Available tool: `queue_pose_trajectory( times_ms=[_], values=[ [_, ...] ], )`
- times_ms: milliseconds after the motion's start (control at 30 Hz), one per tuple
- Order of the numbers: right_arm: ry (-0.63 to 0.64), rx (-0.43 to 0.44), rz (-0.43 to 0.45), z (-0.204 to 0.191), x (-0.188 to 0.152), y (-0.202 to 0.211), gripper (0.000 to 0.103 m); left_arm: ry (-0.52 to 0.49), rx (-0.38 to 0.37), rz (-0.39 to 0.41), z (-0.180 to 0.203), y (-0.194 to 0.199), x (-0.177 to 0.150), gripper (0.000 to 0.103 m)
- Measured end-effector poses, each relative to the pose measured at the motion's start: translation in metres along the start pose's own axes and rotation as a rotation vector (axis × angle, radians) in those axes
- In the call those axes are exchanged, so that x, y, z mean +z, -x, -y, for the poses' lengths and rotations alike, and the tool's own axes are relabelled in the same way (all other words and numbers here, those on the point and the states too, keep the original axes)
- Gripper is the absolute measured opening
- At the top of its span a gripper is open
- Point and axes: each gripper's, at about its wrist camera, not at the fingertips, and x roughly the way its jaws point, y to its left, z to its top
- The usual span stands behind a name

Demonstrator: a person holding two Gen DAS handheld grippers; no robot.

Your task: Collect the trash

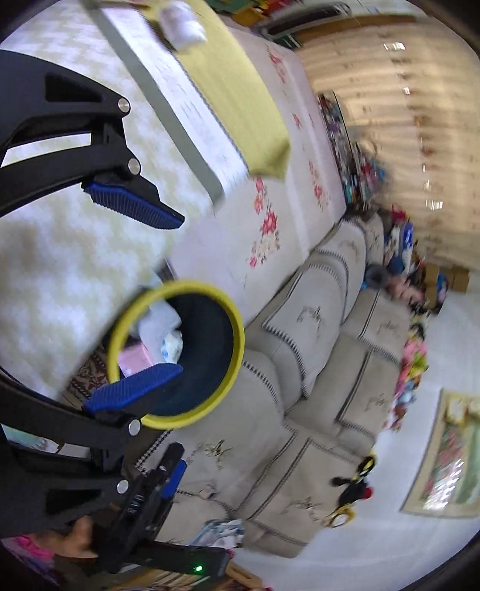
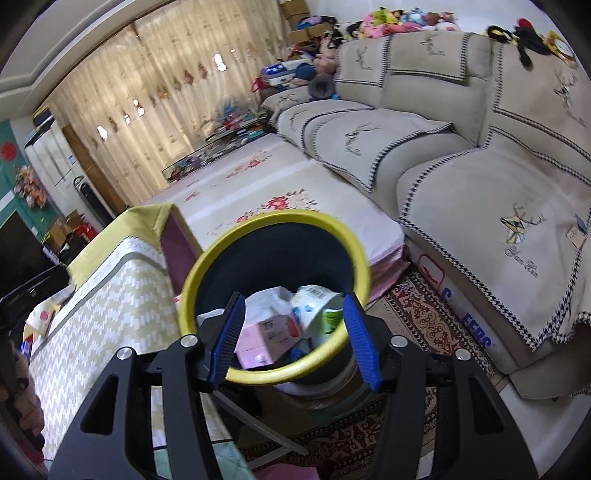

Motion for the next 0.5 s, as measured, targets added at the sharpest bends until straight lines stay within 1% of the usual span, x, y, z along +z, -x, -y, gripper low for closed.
queue_pose_trajectory(
  times_ms=[67, 167, 267, 367, 400, 500],
  values=[
    [0.025, 0.010, -0.005, -0.015, 0.000, 0.000, 0.053, 0.039, 0.028, 0.018, -0.025, 0.019, -0.014, 0.077],
    [0.071, 0.025, -0.016, -0.042, -0.002, -0.003, 0.053, 0.103, 0.073, 0.062, -0.070, 0.053, -0.039, 0.082],
    [0.117, 0.041, -0.027, -0.071, -0.002, -0.006, 0.053, 0.157, 0.146, 0.121, -0.117, 0.089, -0.066, 0.085],
    [0.165, 0.066, -0.041, -0.102, -0.004, -0.010, 0.054, 0.199, 0.196, 0.154, -0.154, 0.113, -0.085, 0.089],
    [0.181, 0.072, -0.045, -0.112, -0.005, -0.011, 0.054, 0.217, 0.224, 0.167, -0.170, 0.123, -0.094, 0.090],
    [0.251, 0.102, -0.058, -0.155, -0.008, -0.017, 0.056, 0.258, 0.284, 0.184, -0.206, 0.141, -0.112, 0.092]
  ],
)
